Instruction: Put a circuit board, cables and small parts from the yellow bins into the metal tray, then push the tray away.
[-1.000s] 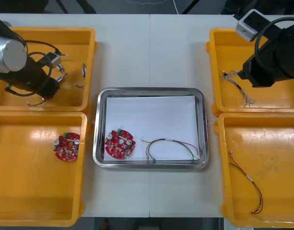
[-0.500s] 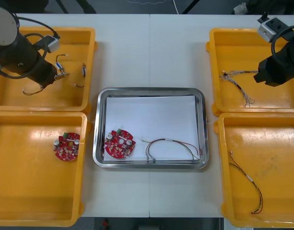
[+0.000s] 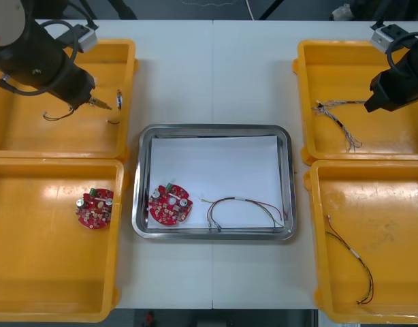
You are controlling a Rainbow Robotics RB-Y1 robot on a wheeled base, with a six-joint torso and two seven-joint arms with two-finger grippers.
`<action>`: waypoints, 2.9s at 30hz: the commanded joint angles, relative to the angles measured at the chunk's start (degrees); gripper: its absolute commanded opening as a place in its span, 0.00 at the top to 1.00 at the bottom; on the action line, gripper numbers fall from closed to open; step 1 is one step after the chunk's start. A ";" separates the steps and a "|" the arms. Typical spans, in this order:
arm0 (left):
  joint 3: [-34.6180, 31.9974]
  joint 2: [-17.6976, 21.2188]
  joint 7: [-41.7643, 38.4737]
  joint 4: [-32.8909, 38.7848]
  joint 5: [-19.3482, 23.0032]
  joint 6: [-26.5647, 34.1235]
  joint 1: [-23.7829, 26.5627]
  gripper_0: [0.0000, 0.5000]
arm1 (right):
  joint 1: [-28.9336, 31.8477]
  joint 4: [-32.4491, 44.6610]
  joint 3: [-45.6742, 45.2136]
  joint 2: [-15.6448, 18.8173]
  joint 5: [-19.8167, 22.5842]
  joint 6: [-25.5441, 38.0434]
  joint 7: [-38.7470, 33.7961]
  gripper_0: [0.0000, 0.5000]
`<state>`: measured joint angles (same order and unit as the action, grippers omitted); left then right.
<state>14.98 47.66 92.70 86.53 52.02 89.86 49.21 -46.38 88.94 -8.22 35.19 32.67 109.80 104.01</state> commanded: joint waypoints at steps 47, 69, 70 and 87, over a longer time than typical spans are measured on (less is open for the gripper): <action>6.73 1.03 13.04 -18.32 -2.10 -20.86 -0.87 0.99 | 1.47 -23.37 5.32 -5.49 -4.20 -28.59 6.38 0.00; 9.11 1.12 12.86 -18.15 -2.98 -23.06 -3.59 0.00 | 3.31 -23.29 7.16 -5.75 -3.67 -30.96 6.20 0.94; 9.02 1.12 12.86 -17.80 -3.06 -23.06 -3.59 0.00 | 3.31 -23.29 6.90 -5.75 -3.58 -30.96 6.29 0.98; 7.61 1.91 17.25 -15.42 -5.35 -19.90 -4.12 0.00 | 3.22 -4.21 -1.63 -4.61 -4.46 -12.68 6.99 1.00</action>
<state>23.73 47.70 102.24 69.50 47.63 69.45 45.84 -43.38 79.05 -7.27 29.95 28.72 94.15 107.70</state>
